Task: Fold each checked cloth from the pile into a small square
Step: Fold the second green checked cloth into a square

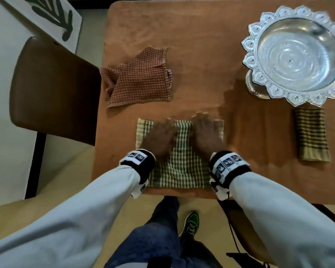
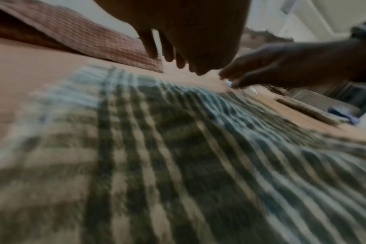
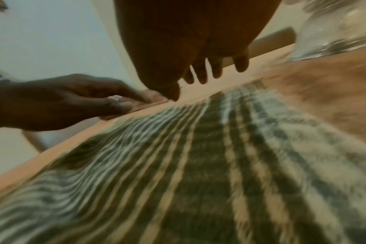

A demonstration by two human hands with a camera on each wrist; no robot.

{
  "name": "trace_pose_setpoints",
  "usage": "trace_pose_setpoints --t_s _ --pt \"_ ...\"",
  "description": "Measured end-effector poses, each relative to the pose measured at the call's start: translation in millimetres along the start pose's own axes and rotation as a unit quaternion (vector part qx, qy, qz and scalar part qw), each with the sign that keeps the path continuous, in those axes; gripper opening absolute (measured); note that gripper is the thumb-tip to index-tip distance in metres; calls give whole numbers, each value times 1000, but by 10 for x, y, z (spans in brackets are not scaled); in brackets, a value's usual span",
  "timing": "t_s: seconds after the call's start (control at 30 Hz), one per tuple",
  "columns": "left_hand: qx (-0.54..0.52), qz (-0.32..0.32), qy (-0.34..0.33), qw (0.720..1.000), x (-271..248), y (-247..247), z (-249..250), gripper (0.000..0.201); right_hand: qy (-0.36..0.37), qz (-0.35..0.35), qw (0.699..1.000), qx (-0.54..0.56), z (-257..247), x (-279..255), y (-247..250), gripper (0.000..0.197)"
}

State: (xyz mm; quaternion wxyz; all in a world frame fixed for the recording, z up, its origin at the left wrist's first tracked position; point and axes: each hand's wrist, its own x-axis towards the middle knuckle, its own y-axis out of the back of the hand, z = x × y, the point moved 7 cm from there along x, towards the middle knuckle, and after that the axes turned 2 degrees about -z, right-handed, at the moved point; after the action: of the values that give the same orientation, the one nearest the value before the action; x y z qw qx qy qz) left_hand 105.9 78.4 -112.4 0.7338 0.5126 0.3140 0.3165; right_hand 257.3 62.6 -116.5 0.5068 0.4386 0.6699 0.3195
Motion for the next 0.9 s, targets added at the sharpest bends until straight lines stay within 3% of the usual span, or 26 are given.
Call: trace_pose_setpoints --t_s 0.07,0.13,0.3,0.4,0.47,0.53,0.6,0.73,0.9 --pt "35 -69 -58 995 -51 -317 151 57 73 -66 994 -53 -191 -42 -333 66" --pt "63 -89 -37 993 -156 -462 12 67 79 -75 990 -92 -37 -81 -484 79" --pt "64 -71 56 994 -451 -399 -415 79 -3 -62 990 -126 651 -237 -423 90" --pt "49 -48 114 991 -477 -346 -375 77 -49 -56 991 -113 615 -334 -323 89" --pt "39 -40 102 993 -423 -378 -168 71 -8 -61 993 -98 268 -380 -392 84" --pt "38 -52 33 997 -421 -451 108 66 61 -93 990 -90 -84 -463 -588 81" --pt "35 -59 14 998 -564 -563 168 66 88 -107 984 -108 -97 -544 -730 84" --pt "32 -57 103 993 -1070 -654 -247 82 62 -81 989 -108 445 -663 -674 92" --pt "72 -61 118 989 -1295 -565 -324 82 6 -68 991 -116 576 -738 -573 101"
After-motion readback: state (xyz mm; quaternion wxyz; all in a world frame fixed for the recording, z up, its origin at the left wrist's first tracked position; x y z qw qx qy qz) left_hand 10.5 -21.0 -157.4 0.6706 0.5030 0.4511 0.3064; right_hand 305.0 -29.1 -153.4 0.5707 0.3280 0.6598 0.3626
